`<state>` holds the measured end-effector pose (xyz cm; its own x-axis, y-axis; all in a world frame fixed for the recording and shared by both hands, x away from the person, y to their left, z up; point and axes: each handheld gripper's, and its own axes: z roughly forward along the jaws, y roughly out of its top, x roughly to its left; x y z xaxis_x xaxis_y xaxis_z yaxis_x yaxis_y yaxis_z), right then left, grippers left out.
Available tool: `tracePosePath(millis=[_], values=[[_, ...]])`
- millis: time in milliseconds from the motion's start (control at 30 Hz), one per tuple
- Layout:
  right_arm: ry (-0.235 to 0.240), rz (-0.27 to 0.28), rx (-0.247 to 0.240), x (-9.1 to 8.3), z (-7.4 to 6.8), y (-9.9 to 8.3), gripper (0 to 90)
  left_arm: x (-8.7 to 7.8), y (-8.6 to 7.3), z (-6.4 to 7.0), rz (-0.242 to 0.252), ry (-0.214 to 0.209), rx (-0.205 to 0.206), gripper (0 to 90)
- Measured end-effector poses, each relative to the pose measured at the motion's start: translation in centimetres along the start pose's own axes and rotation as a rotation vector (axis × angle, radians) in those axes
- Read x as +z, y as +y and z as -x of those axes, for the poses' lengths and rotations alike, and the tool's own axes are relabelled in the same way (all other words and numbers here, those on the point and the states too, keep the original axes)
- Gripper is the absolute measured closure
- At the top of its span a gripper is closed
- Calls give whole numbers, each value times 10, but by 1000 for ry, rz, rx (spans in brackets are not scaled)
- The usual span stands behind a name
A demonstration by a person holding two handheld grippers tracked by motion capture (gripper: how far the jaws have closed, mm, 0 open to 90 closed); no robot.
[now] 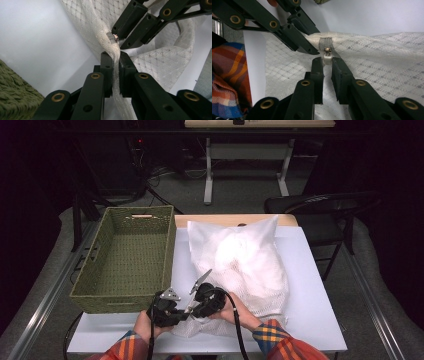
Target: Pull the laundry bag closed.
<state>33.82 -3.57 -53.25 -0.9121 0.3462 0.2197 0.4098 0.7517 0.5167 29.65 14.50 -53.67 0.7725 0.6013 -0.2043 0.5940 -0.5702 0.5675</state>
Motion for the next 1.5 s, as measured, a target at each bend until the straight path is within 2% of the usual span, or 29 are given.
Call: tracePosePath(millis=[133,333,400,433,533,600,700,800,933,1200,1300,1333,1500], values=[[-15,0,2,0,-1,0,846,-1,1,0,-10,-9,-5,691],[-25,-16,-2,1,-2,1,846,-6,2,-2,17,-10,-22,643],[-29,-21,-5,2,-2,1,845,-6,2,-2,27,2,-25,656],[-33,-21,-17,2,-1,1,837,-6,2,-2,31,7,-27,707],[-43,-31,-13,3,-3,0,815,-4,1,-3,21,24,-31,832],[-56,-40,-26,4,-4,1,785,-4,0,-5,24,25,-38,862],[-60,-36,-43,6,-4,1,750,-7,-1,-5,28,16,-33,872],[-55,-38,-38,7,-4,2,729,-8,-1,-4,24,3,-29,872],[-50,-37,-53,9,-5,3,714,-8,-2,-4,24,5,-32,872],[-76,-31,-60,10,-4,4,690,-10,-4,-5,22,0,-39,871],[-68,-28,-73,10,-5,5,685,-10,-5,-6,21,0,-49,871],[-53,-21,-79,10,-5,6,688,-9,-6,-6,18,0,-50,870],[-25,-13,-76,9,-5,6,710,-8,-6,-7,12,7,-55,868]])
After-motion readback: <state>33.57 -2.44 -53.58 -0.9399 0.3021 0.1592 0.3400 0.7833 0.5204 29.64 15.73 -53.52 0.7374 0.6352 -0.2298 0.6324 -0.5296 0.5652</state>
